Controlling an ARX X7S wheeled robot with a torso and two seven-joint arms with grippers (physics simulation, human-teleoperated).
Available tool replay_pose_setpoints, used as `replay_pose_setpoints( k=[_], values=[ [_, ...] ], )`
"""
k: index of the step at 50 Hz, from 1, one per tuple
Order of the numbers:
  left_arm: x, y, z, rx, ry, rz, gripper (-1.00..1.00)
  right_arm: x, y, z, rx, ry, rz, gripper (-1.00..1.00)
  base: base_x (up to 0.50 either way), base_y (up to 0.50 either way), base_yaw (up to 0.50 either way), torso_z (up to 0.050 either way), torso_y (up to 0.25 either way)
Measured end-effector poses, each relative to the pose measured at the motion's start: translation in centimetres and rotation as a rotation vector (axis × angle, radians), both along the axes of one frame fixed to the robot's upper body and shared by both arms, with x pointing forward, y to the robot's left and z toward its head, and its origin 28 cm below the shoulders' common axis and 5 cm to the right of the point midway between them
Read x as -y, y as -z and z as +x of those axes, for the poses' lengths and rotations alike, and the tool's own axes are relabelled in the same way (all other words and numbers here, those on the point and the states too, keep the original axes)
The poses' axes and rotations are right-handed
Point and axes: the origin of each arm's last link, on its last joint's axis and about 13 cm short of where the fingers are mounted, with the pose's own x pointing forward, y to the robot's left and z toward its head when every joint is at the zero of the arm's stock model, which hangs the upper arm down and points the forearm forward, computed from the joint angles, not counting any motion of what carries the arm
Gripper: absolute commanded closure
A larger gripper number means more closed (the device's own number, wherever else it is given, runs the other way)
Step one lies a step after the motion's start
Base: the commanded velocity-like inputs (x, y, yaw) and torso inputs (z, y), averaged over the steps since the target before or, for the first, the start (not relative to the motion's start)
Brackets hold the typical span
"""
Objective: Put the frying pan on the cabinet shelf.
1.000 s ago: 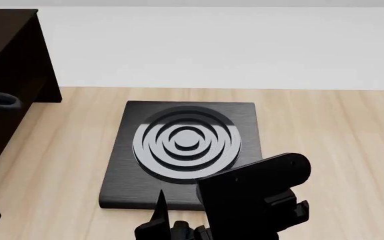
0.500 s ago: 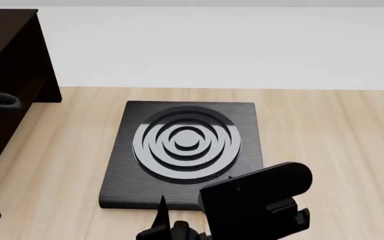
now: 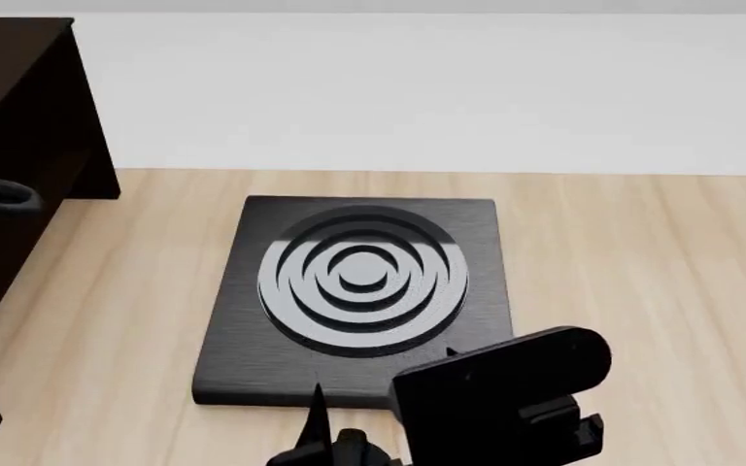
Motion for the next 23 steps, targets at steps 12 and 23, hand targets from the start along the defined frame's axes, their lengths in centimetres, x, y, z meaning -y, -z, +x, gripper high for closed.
replay_pose_setpoints(
  k=[12, 23],
  values=[
    [1.1, 0.6, -0.5, -0.005, -0.005, 0.207, -1.00, -0.1, 0.0, 0.0, 0.004, 0.002, 0.013, -1.00, 0.00, 0.00, 0.00, 0.000, 0.000],
    [2.2, 0.8, -0.5, 0.021, -0.048, 0.474, -1.00, -0.1, -0.1, 0.0, 0.007, 0.005, 0.026, -1.00, 0.00, 0.00, 0.00, 0.000, 0.000]
  ],
)
